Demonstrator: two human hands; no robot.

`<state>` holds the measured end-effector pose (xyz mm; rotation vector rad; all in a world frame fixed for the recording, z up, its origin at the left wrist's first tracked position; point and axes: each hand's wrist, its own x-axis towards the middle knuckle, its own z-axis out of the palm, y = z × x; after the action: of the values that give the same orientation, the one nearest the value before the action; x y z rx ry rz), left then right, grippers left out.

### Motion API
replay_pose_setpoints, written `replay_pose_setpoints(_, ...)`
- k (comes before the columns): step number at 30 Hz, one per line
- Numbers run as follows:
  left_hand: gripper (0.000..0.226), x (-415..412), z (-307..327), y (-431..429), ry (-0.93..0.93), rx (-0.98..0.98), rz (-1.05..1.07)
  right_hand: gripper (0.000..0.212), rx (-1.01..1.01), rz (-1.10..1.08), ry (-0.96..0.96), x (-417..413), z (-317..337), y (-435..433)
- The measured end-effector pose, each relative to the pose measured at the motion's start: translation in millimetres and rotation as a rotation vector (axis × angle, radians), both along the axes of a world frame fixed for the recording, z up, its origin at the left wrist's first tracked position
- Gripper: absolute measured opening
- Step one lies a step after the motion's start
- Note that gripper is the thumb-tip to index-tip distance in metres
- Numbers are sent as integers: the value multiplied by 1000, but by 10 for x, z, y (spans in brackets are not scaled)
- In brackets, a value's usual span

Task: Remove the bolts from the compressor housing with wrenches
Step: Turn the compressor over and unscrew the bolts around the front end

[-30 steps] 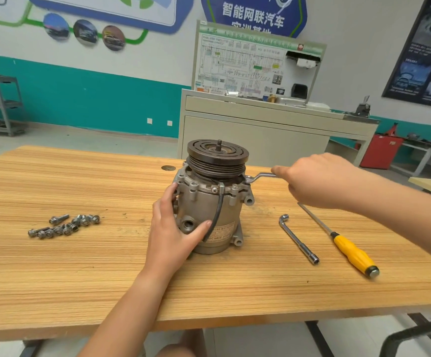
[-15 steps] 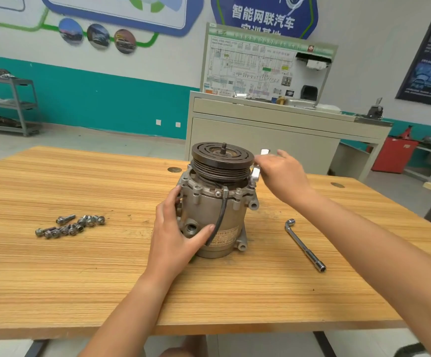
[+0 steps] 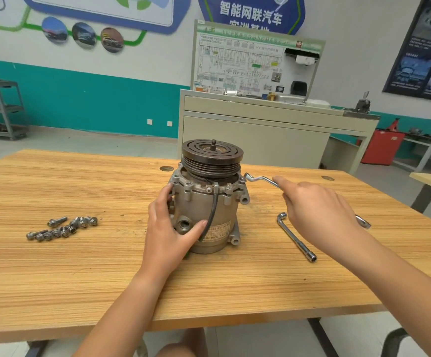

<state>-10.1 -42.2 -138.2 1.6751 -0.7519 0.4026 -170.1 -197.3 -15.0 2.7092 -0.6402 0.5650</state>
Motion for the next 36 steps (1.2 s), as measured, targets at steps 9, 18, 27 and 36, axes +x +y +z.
replay_pose_setpoints(9,92,-5,-2,-2,-20,-8,-2,60,-201,-56,300,206,120,447)
replay_pose_setpoints(18,94,-1,-5,-4,-10,-5,4,39,-359,56,342,223,364,27)
replay_pose_setpoints(27,93,-3,-2,-2,0,-19,-2,26,-268,143,144,779,156,-523)
replay_pose_setpoints(36,90,-21,16,23,-5,-10,-14,32,134,361,-292,935,-30,-597)
